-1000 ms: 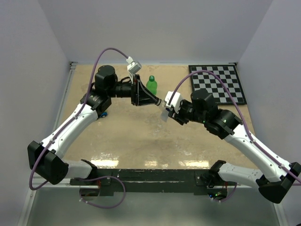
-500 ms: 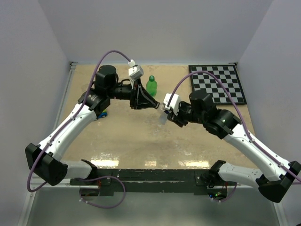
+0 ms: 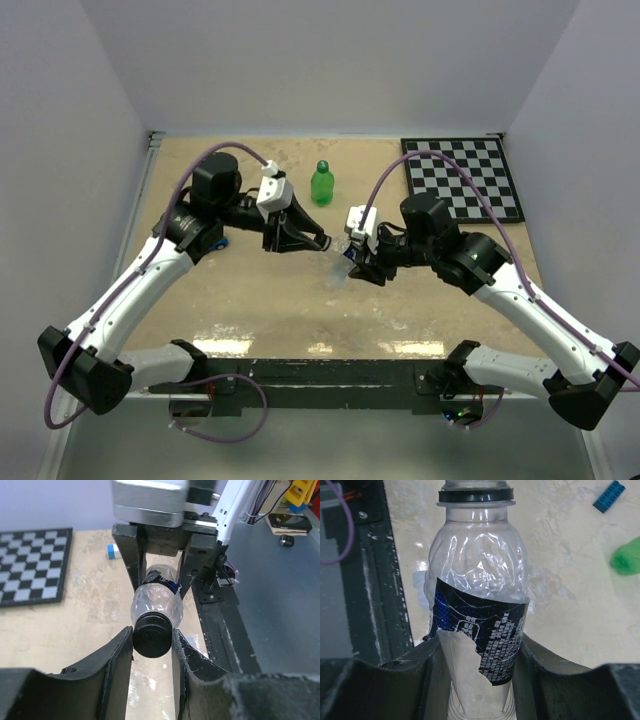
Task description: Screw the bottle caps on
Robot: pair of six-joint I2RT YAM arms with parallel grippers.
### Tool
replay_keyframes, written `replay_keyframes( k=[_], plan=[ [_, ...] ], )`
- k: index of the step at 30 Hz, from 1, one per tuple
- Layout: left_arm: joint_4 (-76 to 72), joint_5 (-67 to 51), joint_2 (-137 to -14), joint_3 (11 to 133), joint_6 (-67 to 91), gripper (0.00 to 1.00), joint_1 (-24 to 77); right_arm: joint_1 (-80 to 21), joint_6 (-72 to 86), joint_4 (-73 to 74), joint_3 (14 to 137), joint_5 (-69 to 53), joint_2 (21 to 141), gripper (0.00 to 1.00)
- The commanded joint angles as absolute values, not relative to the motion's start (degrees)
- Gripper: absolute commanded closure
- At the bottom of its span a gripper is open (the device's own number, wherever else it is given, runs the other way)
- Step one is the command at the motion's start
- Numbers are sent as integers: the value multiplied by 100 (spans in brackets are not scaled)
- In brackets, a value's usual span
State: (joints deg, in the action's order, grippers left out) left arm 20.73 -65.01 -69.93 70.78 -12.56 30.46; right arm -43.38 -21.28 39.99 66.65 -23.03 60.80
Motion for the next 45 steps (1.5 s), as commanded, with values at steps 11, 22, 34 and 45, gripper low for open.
replay_keyframes(
  k=[11,22,34,45],
  plan=[
    [3899,-7225,-6864,7539,-4540,100,3401,-3700,-1063,1722,7189,-5114,6275,100],
    [4607,-6505,-6970,8139,-5169,46,3392,-3691,-1599,2188,7269,-4826,6486,100],
    [1513,-5144,-6091,7454,-1902,6,3313,-3691,-1855,2295,6865,-3561,6408,100],
    [-1009,-2717,-5731,6355,2914,4,3322,-3700,-1450,915,6091,-1654,6029,100]
  ],
)
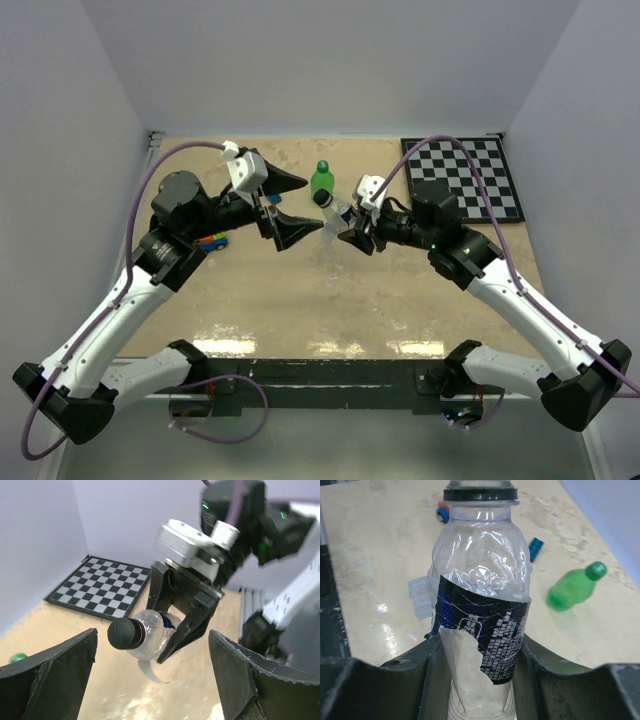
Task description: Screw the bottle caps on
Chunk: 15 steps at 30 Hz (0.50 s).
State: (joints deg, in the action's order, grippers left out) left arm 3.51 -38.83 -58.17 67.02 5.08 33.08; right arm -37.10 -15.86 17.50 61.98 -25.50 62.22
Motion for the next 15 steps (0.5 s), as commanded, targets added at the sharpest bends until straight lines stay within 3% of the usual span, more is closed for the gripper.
replay_keyframes(
  k=[1,6,15],
  plan=[
    [-1124,-2638,-5783,6337,3231,4,3322,-3709,-1476,853,6056,-1548,6029,100],
    [-871,-2225,-6125,6670,4244,7,3375,-3718,-1520,747,6012,-1354,6047,100],
    [-36,-1257,-6617,7321,4184,13,3647,-3841,-1643,844,5994,-1029,6012,100]
  ],
)
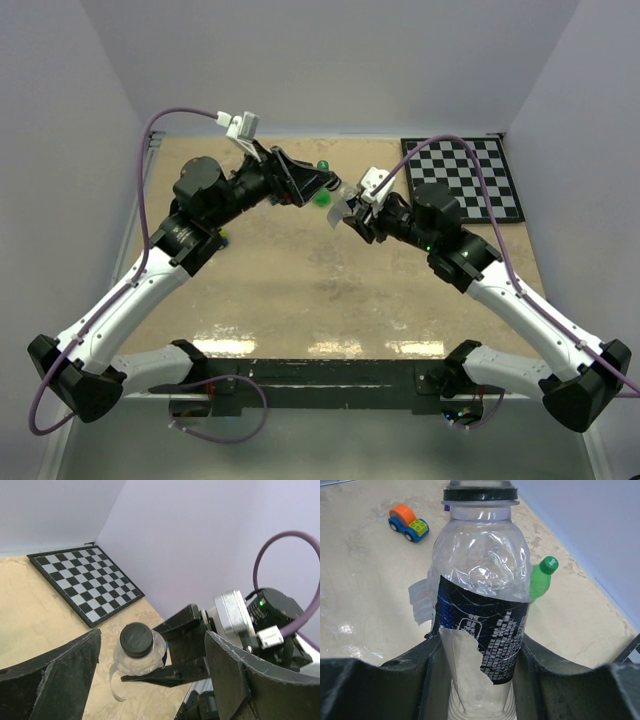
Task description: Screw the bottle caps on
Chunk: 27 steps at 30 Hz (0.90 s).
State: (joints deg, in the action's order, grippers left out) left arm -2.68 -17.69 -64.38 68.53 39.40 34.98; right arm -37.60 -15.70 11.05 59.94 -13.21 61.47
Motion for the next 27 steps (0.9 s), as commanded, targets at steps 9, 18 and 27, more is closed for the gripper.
replay_keyframes(
  k=[9,18,27],
  plan=[
    [606,-836,-7022,7638,4096,24,4016,-3946,-1714,897,6021,-791,6012,100],
    [466,-738,-7040,7524,4122,36,4131,-3999,-1714,897,6047,-800,6038,100],
    [115,-519,-6891,7260,4341,40,4228,-4043,-1688,897,6056,-817,6038,100]
  ],
)
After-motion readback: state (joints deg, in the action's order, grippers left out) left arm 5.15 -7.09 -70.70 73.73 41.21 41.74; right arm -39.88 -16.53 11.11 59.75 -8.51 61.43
